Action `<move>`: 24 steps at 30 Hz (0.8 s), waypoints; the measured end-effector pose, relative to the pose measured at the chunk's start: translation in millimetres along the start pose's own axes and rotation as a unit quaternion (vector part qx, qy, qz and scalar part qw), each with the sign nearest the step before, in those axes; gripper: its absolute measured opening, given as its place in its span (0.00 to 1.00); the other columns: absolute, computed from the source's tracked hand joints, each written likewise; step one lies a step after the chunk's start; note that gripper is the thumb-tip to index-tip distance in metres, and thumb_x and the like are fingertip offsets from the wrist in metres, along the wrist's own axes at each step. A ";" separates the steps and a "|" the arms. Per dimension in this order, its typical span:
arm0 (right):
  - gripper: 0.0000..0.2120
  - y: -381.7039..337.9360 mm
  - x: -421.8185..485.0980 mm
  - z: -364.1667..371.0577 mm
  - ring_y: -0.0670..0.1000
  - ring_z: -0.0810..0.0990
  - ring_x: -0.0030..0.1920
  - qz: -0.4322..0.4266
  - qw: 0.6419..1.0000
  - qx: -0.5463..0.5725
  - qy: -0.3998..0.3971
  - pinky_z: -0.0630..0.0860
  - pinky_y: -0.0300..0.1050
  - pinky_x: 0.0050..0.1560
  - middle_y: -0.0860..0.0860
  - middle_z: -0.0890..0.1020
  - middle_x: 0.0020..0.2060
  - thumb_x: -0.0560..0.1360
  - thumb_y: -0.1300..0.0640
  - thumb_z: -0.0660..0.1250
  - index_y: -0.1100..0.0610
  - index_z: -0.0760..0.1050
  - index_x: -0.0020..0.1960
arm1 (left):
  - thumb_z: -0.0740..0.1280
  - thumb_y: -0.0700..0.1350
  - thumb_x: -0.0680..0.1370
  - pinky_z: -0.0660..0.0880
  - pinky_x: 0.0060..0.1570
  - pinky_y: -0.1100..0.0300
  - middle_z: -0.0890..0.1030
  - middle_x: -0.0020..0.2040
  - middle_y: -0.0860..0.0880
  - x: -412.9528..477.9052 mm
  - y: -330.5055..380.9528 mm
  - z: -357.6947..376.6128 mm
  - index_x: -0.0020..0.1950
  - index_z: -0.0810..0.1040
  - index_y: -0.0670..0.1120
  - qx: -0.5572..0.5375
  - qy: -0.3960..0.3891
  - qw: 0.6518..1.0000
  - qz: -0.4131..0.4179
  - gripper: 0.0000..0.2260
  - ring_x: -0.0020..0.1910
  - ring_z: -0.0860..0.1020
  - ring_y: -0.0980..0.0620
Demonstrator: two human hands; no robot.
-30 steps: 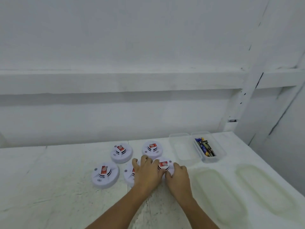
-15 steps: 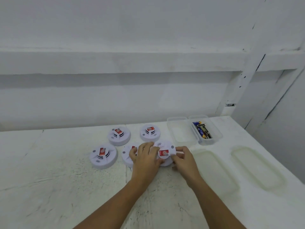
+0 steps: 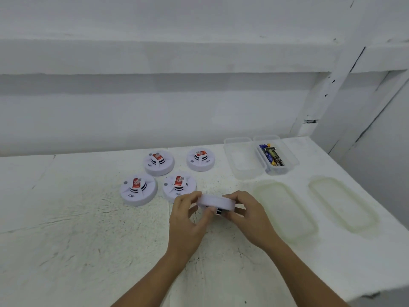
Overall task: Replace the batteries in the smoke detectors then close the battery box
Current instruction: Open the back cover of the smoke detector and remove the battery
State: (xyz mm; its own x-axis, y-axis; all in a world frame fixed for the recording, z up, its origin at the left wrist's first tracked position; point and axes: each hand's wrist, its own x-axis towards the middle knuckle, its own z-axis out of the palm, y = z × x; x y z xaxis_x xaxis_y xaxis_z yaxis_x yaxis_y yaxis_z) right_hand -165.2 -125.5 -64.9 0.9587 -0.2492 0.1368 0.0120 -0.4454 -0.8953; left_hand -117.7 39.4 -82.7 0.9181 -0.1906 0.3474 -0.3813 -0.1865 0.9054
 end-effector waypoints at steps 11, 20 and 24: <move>0.14 13.5 -30.1 19.0 0.41 0.66 0.65 -0.094 0.980 -0.172 -0.037 0.59 0.24 0.62 0.40 0.70 0.63 0.70 0.56 0.70 0.50 0.75 0.55 | 0.82 0.47 0.58 0.74 0.52 0.71 0.80 0.56 0.55 -11.7 -12.9 -27.6 0.55 0.76 0.60 -0.048 -0.078 0.989 -0.112 0.29 0.54 0.78 0.63; 0.12 3.2 -33.1 10.9 0.41 0.66 0.64 -0.105 0.971 -0.198 -0.079 0.60 0.25 0.61 0.46 0.73 0.61 0.70 0.52 0.62 0.52 0.78 0.51 | 0.80 0.59 0.56 0.71 0.59 0.65 0.74 0.61 0.60 -5.7 -17.7 -35.9 0.68 0.70 0.54 0.076 -0.182 0.975 -0.103 0.43 0.58 0.72 0.68; 0.13 -10.7 -15.6 5.4 0.46 0.71 0.59 -0.114 0.955 -0.254 -0.104 0.68 0.39 0.57 0.48 0.75 0.56 0.72 0.45 0.63 0.53 0.78 0.47 | 0.76 0.68 0.50 0.57 0.68 0.55 0.68 0.66 0.62 0.3 -14.5 -30.5 0.74 0.60 0.59 0.140 -0.245 0.953 -0.114 0.55 0.65 0.64 0.62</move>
State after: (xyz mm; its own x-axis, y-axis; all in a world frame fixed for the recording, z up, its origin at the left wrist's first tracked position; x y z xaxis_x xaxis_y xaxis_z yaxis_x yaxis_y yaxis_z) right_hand -178.8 -112.3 -59.7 0.9840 0.0568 0.1690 0.1386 -0.8403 -0.5240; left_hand -108.6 71.4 -88.3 0.8461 -0.5286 -0.0682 -0.2550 -0.5138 0.8191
